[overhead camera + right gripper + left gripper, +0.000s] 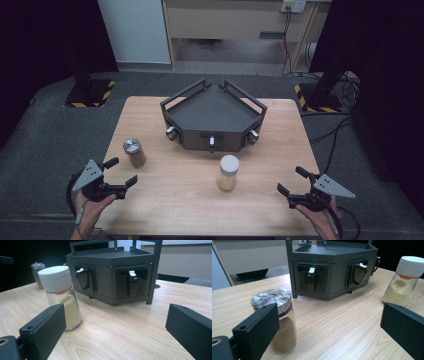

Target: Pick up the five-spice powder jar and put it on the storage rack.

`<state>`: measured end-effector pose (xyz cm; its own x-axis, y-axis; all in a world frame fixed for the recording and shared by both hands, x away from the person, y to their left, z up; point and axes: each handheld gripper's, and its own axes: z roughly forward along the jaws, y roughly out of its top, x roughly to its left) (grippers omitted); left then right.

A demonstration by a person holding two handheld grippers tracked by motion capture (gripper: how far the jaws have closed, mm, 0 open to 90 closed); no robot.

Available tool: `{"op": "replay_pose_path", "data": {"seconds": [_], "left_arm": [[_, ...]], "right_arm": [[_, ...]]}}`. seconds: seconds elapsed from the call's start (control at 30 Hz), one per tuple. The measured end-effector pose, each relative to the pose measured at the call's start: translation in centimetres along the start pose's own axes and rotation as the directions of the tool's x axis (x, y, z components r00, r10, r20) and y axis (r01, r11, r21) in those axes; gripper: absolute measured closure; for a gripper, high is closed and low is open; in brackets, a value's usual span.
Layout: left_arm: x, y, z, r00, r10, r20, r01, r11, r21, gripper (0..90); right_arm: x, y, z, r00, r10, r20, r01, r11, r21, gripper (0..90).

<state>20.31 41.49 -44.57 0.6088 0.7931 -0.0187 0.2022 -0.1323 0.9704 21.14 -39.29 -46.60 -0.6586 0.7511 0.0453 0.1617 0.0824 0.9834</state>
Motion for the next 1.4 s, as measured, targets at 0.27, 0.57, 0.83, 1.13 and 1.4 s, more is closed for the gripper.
{"op": "replay_pose_path", "data": {"seconds": [0.27, 0.57, 0.83, 1.13, 1.4], "left_arm": [[0.01, 0.01, 0.02, 1.0000, 0.001, 0.002, -0.001, 1.0000, 0.003, 1.2], [0.00, 0.12, 0.09, 1.0000, 0.005, 0.004, -0.005, 0.9999, 0.014, 1.2], [0.07, 0.11, 0.16, 1.0000, -0.003, 0.002, 0.003, 0.9998, 0.022, 1.2], [-0.11, 0.15, 0.12, 1.0000, -0.008, -0.001, 0.008, 0.9997, 0.024, 1.2], [-0.69, 0.07, 0.01, 0.9999, -0.011, -0.006, 0.012, 0.9996, 0.025, 1.4]], "right_arm": [[0.08, -0.12, 0.00, 1.0000, -0.003, 0.000, 0.003, 1.000, -0.008, 3.7], [0.18, -0.16, -0.02, 1.0000, 0.004, -0.001, -0.004, 1.000, -0.009, 3.1], [0.20, -0.13, -0.03, 0.9999, 0.012, 0.001, -0.012, 1.000, -0.004, 3.0], [0.29, -0.17, -0.09, 1.0000, 0.008, 0.000, -0.008, 1.000, -0.014, 3.2], [0.31, -0.30, -0.35, 0.9998, 0.014, 0.016, -0.014, 1.000, -0.026, 3.5]]}}
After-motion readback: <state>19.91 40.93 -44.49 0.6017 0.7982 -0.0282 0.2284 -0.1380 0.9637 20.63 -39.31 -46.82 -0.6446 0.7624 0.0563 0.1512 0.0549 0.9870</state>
